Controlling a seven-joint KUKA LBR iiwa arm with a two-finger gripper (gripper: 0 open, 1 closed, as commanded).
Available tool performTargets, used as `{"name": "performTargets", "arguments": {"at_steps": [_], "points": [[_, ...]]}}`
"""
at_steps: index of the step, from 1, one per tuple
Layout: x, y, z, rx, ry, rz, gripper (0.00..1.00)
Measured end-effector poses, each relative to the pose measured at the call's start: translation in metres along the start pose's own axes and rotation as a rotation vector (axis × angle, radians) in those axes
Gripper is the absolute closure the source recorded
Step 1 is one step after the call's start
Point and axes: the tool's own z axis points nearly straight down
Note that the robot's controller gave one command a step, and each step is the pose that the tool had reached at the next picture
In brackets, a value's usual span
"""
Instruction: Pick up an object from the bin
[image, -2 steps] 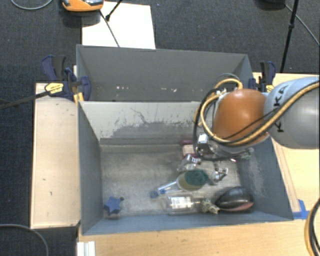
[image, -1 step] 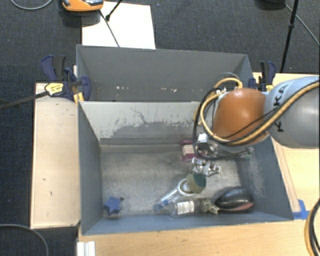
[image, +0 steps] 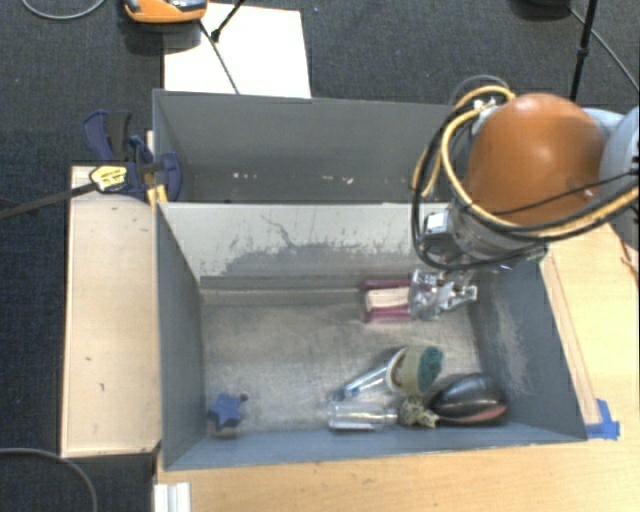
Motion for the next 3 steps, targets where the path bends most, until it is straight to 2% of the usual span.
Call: {"name": "performTargets", "arguments": {"at_steps": [1, 2, 3], "points": [[0.01, 0.016, 0.044, -0.01, 0.005, 0.248, 1.0], [0.009, 0.015, 0.043, -0.008, 0.004, 0.248, 0.0], [0.007, 0.053, 0.13, -0.013, 0.004, 0.061, 0.0]]}}
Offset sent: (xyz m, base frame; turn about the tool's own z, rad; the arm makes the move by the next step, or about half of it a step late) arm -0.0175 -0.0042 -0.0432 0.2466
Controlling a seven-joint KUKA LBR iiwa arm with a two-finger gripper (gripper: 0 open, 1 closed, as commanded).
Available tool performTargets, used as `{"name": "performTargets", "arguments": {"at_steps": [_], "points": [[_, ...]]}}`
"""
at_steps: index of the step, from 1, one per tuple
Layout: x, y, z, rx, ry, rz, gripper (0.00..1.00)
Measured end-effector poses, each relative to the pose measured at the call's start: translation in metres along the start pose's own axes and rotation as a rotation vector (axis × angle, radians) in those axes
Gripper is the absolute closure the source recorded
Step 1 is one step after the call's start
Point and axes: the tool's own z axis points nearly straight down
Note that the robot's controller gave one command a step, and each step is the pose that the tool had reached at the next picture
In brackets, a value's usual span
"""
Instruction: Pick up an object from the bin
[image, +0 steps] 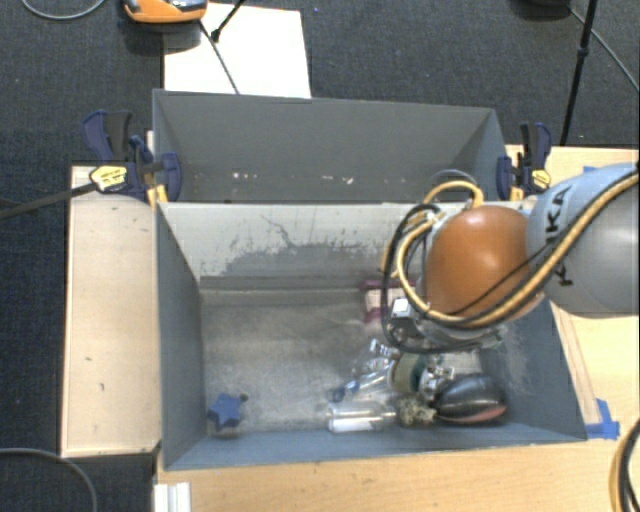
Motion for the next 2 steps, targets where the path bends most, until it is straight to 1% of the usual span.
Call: {"name": "performTargets", "arguments": {"at_steps": [1, 2], "points": [[0.0, -0.003, -0.003, 0.007, -0.003, -0.001, 1.0], [-0.004, -0.022, -0.157, 0.014, -0.004, -0.098, 1.0]]}}
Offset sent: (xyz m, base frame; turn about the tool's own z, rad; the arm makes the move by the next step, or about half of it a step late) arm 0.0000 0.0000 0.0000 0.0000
